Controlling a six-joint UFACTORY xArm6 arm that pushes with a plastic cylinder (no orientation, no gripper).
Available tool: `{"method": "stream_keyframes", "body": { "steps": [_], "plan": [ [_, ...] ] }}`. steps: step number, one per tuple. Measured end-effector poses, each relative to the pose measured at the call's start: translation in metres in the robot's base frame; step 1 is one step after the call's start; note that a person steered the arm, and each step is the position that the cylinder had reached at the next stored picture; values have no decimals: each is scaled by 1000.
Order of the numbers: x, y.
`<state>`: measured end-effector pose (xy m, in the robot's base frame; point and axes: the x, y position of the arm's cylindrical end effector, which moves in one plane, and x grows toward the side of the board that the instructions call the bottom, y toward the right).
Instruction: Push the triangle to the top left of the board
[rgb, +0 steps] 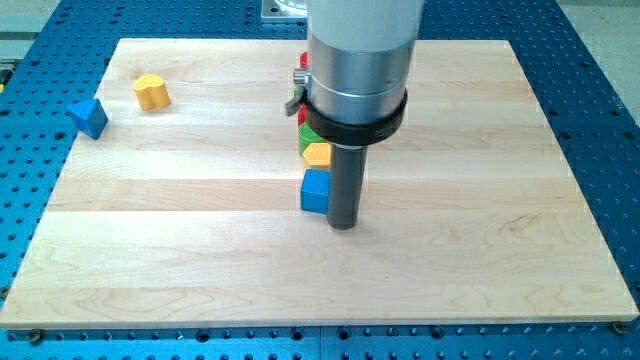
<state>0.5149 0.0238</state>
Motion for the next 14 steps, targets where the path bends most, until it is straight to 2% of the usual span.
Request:
{"method": "stream_keyframes", "body": {
  "steps": [2,3,4,5,6,8,10,11,13,14],
  "plan": [
    [-18,48],
    [10,49],
    [95,-16],
    [85,-136],
    [62,-217],
    [29,-277],
    [-77,-329],
    [-116,-323],
    [-210,-270],
    [-233,-247]
  ]
}}
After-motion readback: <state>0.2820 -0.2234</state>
